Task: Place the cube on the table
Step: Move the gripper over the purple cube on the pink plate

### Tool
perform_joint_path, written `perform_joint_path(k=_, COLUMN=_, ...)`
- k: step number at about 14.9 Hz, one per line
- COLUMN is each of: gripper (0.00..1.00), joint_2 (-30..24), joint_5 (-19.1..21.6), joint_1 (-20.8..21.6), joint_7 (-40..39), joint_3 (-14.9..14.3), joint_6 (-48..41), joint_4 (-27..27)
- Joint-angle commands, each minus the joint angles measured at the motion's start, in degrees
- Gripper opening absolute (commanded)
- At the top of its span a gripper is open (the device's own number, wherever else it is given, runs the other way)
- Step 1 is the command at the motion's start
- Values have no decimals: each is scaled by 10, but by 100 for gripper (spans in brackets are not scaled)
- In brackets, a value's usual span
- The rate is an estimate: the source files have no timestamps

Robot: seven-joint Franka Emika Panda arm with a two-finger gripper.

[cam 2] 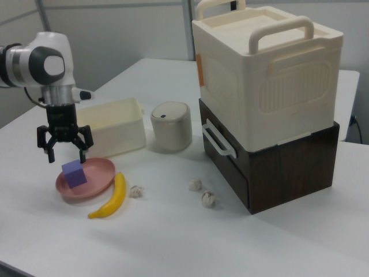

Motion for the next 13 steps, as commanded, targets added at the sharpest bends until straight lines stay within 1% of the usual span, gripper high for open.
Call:
perform_joint_path(k=1, gripper=100, joint_2=39, joint_5=-22, joint_1=26, joint_7=8, joint_3=15, joint_6=15, joint_4=-10)
perform_joint_path(k=2, gripper=100, joint_2=56, joint_5=-33, joint_1=34, joint_7=38, joint_3=16, joint_6=19, joint_4=-8)
perform_joint_path(k=4, gripper=100, joint_2=75, joint_5=-48, joint_1=51, joint_7=110, joint_3=15, joint_6=58, joint_4=-6)
perform_joint_path(k=5, gripper=100, joint_2=81, joint_5=-49, joint_1=53, joint_7=147, joint_3=15, joint_6=78, joint_4=-6)
perform_joint_path(k=7, gripper=100, joint_2=85, joint_5=-50, joint_1=54, joint_7=220, joint_3=15, joint_6=87, joint_4=-5)
perform_joint_path(k=9, gripper=100, joint_2=85, joint_5=-49, joint_1=55, joint_7=276, joint_3=16, joint_6=95, joint_4=-4)
perform_joint_path(k=13, gripper=100, joint_2=93, joint_5=-50, joint_1=56, joint_7=386, joint_3=19, joint_6=164, joint_4=-6)
